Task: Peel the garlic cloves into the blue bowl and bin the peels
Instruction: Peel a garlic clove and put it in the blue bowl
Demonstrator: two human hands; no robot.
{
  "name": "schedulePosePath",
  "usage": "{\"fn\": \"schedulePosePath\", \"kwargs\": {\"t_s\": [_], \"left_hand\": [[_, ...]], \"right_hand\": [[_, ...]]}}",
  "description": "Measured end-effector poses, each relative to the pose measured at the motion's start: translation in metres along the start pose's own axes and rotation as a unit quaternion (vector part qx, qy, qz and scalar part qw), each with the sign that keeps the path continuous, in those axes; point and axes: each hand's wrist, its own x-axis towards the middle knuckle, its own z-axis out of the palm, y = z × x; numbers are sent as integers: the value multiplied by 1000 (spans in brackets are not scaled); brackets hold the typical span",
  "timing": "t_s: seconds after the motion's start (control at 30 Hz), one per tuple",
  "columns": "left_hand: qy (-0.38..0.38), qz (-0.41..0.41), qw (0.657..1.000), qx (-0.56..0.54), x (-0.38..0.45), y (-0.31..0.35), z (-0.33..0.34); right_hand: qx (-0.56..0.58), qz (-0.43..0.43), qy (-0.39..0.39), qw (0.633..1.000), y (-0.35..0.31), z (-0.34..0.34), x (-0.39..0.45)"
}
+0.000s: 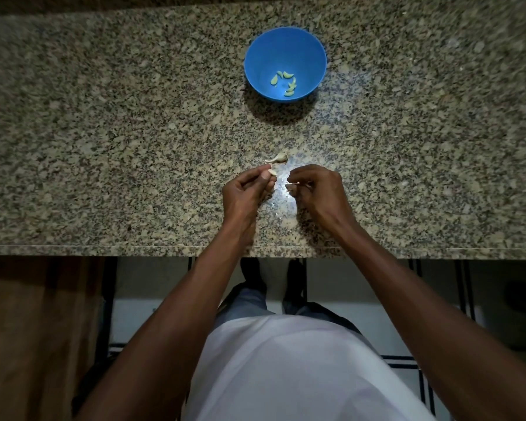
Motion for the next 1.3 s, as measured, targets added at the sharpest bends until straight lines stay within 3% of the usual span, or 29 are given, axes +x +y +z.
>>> {"fn": "schedulePosePath", "kwargs": {"t_s": [0.1,0.27,0.43,0.53,0.63,0.77,0.9,0.97,1.07,1.17,1.23,1.3], "left_hand": [[-22,21,999,17,0,4,-3],[-56,45,997,42,-2,8,-6],[-54,67,994,62,-5,12,-6],[-52,93,990,89,-9,11,-3],[-47,126,978,157,-10,11,-3],[-32,162,944,287,-5,16,-3],[-59,174,917,353,-3,25,-5],[-81,152,921,349,0,27,-7],[-112,88,953,268,4,27,-11],[-114,-41,983,135,4,26,-9],[-112,-124,985,42,3,25,-6],[-99,-146,984,21,2,23,-4]], "right_hand": [[3,25,17,1000,-3,-8,2],[146,114,18,982,-8,-15,6],[350,192,-94,912,-16,-13,13],[381,204,-77,899,-18,-6,12],[338,184,-41,922,-18,-2,12],[146,88,-16,985,-19,2,11],[84,37,4,996,-21,5,9],[108,44,3,993,-19,5,9],[164,69,1,984,-16,7,7],[228,83,-3,970,-15,10,8],[239,87,-17,967,-14,11,8],[247,100,-27,963,-12,11,9]]}}
